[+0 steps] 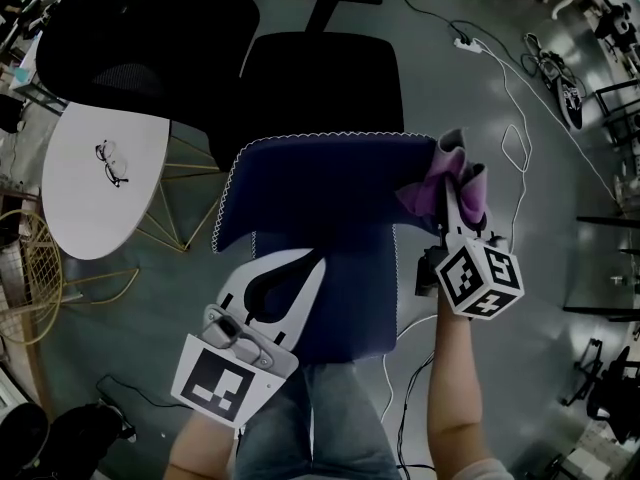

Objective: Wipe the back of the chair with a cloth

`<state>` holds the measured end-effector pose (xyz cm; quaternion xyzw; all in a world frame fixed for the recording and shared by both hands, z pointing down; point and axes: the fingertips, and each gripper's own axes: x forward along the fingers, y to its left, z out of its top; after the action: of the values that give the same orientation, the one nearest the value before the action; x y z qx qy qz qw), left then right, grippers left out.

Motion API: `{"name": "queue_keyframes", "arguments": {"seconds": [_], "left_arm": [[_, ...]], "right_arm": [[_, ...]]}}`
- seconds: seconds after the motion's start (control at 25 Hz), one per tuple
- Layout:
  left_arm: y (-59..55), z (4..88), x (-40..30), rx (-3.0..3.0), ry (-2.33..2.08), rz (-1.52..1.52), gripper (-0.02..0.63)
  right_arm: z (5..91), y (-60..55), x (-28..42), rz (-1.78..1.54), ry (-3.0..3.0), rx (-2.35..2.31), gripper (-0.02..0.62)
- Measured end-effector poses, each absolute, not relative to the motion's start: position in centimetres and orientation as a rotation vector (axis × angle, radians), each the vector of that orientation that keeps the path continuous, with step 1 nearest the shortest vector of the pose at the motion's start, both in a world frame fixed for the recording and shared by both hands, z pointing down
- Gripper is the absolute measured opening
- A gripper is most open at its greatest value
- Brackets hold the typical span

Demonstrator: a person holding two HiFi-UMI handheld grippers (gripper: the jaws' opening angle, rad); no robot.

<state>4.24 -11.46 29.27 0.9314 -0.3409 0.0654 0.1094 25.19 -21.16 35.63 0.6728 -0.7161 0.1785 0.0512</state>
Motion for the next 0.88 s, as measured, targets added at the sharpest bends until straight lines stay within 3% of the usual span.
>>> {"name": "queue_keyframes", "arguments": {"seconds": [0.88], "left_arm": [[-10.7, 31.1, 5.3, 2.722, -0.957, 0.237, 0.012]], "right_arm": [[40.3, -18.8, 25.0, 0.547, -2.137, 2.017, 0.078]]}}
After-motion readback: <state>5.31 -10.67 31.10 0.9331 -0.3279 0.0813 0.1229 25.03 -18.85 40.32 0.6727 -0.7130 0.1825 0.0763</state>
